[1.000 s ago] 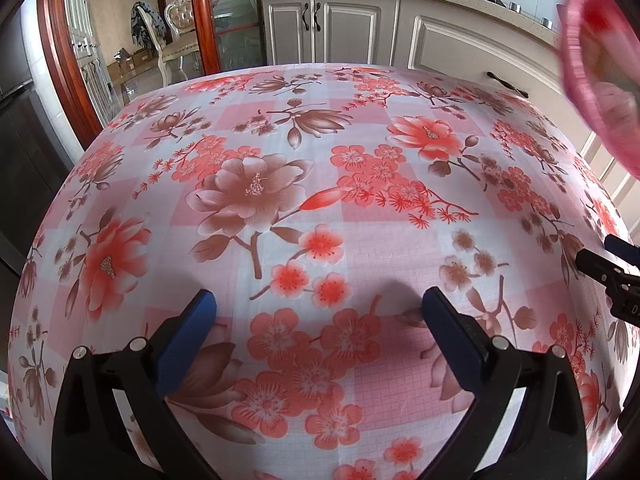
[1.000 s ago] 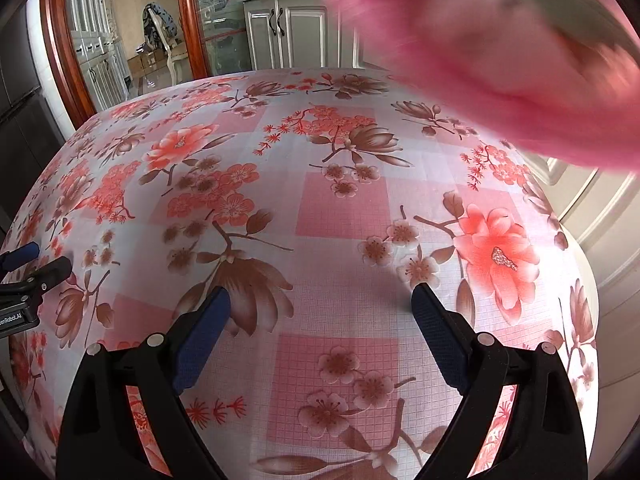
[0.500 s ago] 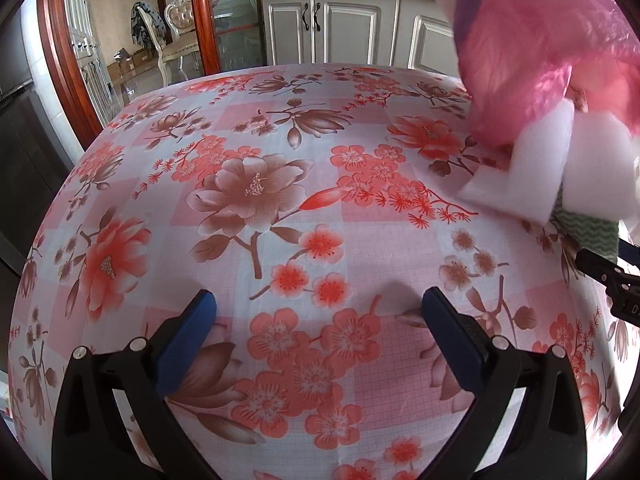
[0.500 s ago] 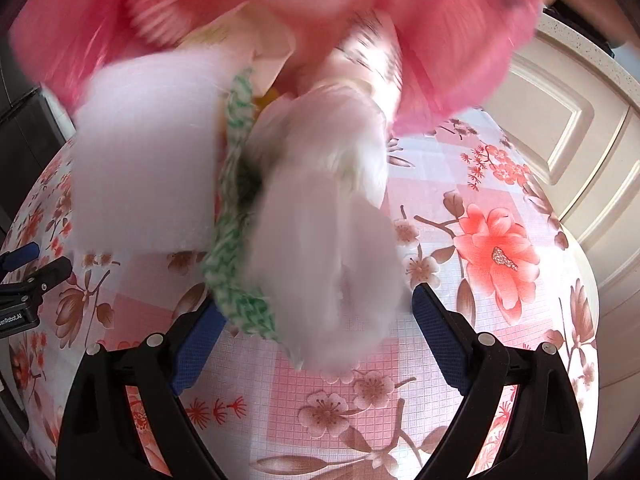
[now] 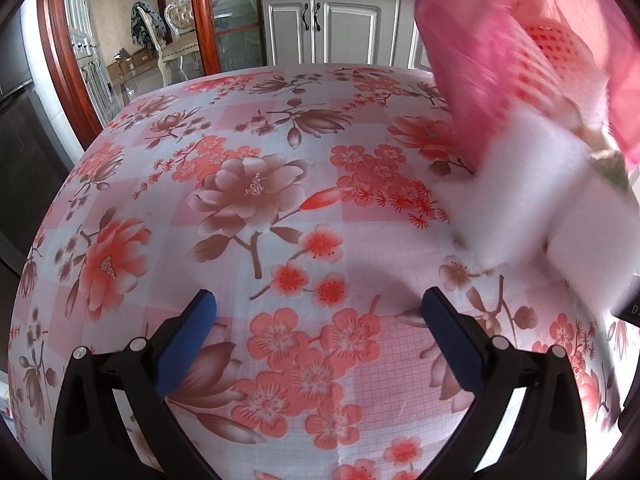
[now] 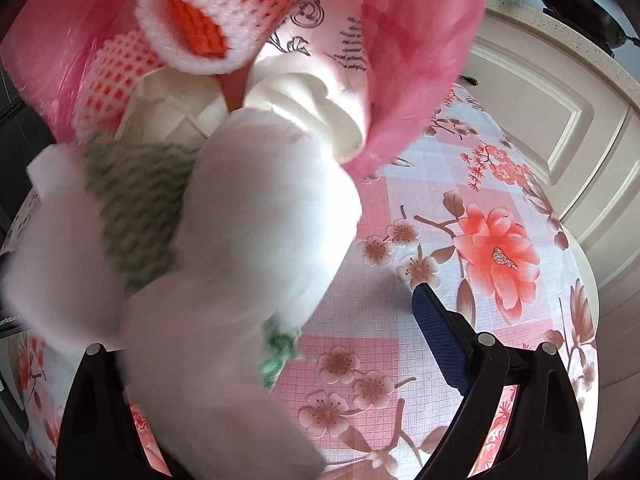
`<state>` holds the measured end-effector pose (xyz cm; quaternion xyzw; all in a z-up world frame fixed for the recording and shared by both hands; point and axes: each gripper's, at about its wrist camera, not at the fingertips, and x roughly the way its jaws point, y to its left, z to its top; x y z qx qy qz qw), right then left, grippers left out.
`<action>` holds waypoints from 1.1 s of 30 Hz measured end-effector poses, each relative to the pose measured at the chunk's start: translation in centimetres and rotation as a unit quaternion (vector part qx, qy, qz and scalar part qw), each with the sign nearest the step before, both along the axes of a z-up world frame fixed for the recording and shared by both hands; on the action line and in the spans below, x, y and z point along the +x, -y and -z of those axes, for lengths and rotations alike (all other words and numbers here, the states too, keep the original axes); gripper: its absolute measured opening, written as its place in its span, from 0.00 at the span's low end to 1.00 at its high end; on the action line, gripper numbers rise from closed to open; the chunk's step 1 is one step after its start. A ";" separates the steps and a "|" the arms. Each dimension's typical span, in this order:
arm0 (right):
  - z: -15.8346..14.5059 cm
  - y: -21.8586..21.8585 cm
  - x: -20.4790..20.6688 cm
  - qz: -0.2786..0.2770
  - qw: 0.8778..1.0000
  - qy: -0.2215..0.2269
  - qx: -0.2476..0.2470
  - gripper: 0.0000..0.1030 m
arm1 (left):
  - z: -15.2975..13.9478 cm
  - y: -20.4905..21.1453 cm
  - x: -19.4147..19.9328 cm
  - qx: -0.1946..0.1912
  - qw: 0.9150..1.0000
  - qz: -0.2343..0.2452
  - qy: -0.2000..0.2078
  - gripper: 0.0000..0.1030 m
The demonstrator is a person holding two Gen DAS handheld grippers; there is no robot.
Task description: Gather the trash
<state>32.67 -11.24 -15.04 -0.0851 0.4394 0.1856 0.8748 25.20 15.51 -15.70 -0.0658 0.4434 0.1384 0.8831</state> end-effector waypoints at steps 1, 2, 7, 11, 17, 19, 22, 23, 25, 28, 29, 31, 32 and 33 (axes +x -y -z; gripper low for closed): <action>-0.1 0.0 0.0 0.000 1.000 0.000 0.000 0.84 | 0.0 -0.1 0.0 0.000 1.000 0.000 0.000 0.97; -0.1 0.0 0.0 0.000 1.000 0.000 0.000 0.84 | 0.0 -0.1 0.0 0.000 1.000 0.000 0.000 0.97; -0.2 -0.2 -0.1 0.000 1.000 0.001 0.000 0.84 | 0.0 -0.1 0.1 0.000 1.000 0.000 0.000 0.97; -0.3 -0.3 -0.2 0.000 1.000 0.001 0.000 0.84 | 0.0 0.0 0.0 0.000 1.000 0.000 0.000 0.97; -0.4 -0.4 -0.3 0.000 1.000 0.001 0.000 0.84 | -0.1 0.0 0.1 0.000 1.000 0.000 0.000 0.97; -0.3 -0.3 -0.3 0.000 1.000 0.001 0.000 0.84 | 0.0 0.0 0.0 0.000 1.000 0.000 0.000 0.97; -0.3 -0.3 -0.2 0.000 1.000 0.001 0.000 0.84 | 0.0 -0.1 0.0 0.000 1.000 0.000 0.000 0.97; -0.3 -0.3 -0.3 0.000 1.000 0.001 0.000 0.84 | 0.0 0.0 0.1 0.000 1.000 0.000 0.000 0.97; -0.4 -0.4 -0.3 0.000 1.000 0.001 0.000 0.84 | 0.0 -0.1 0.0 0.000 1.000 0.000 0.000 0.97; -0.4 -0.4 -0.4 0.000 1.000 0.001 0.000 0.84 | 0.0 -0.1 0.0 0.000 1.000 0.000 0.000 0.97; -0.3 -0.3 -0.3 0.000 1.000 0.001 0.000 0.84 | 0.0 0.0 0.0 0.000 1.000 0.000 0.000 0.97; -0.3 -0.3 -0.3 -0.001 1.000 0.001 0.000 0.84 | 0.0 -0.1 0.0 0.000 1.000 0.000 0.000 0.97; -0.4 -0.4 -0.3 -0.001 1.000 0.001 0.000 0.84 | 0.0 -0.1 0.0 0.000 1.000 0.000 0.000 0.97; -0.3 -0.3 -0.3 -0.001 1.000 0.001 0.000 0.84 | 0.0 -0.1 0.0 0.000 1.000 0.000 0.000 0.97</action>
